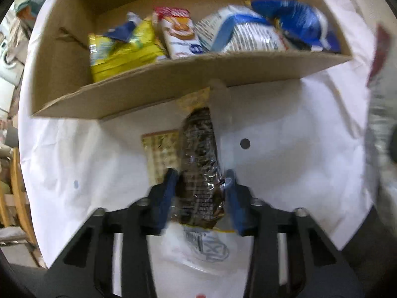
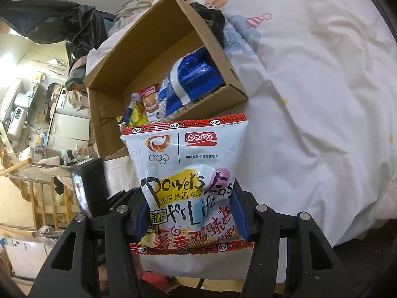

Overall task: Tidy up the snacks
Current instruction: 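Lower both held snacks into the box and open both tools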

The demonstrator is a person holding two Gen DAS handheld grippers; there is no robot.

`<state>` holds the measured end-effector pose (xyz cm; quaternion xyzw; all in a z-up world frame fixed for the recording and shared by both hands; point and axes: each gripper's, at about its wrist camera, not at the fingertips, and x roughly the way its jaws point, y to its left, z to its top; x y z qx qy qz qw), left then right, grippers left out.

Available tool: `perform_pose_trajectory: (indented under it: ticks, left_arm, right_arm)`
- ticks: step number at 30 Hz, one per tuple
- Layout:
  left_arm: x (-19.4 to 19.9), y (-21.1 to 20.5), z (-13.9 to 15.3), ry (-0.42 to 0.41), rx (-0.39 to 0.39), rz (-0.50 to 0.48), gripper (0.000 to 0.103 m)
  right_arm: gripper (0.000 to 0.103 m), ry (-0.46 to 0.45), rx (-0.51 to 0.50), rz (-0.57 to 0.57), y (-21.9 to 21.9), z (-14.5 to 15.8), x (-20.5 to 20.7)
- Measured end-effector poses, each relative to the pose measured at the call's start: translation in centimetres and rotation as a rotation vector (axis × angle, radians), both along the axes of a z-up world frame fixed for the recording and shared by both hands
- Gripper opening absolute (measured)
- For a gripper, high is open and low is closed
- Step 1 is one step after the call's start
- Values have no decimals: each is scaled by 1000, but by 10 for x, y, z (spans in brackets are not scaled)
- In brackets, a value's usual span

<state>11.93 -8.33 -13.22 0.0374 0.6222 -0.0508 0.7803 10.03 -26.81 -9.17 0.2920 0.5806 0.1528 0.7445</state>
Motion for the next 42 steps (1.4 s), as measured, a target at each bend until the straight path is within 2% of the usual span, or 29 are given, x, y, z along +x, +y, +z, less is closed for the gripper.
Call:
perform_pose_trajectory:
  ticks: [1,3,7,11,15,18,20,25,30,33,39,42]
  left_arm:
    - [-5,6,8,-4,-12,6,9]
    - [-16,19,24,-1,-68,16,9]
    - [-32,39,35,-19,-73,18,8]
    - [-37,53,34,-21,-96,65,8]
    - [-47,65,61,-71,-148,71,8]
    - [-58,69,93,-129,-172,53,8]
    - [-66,72,118,-201,-171,39,8]
    - [-46,79,163,-353,-155,40,5]
    - [-6,82,170,-398,-150,54,5]
    - [28,87,166,-390,-149,67,5]
    - [71,84,139,-397,-109,60,5]
    - [79,83,123,-389,-112,67,5]
  right_arm:
    - [57,-1,3,2,1,1,0]
    - [57,-3,7,6,2,3,-2]
    - [57,-5,14,19,6,4,-3]
    - [57,-11,10,29,12,6,-3]
    - [57,-10,0,49,16,6,-5]
    - [57,-10,32,67,17,10,-8]
    - [57,-23,52,78,18,17,-8]
    - [57,-96,58,99,28,47,3]
    - [57,-154,24,121,46,72,36]
    - [57,-194,-21,138,58,80,59]
    - [57,-186,-58,145,76,63,103]
    - [57,-236,-42,148,78,54,107]
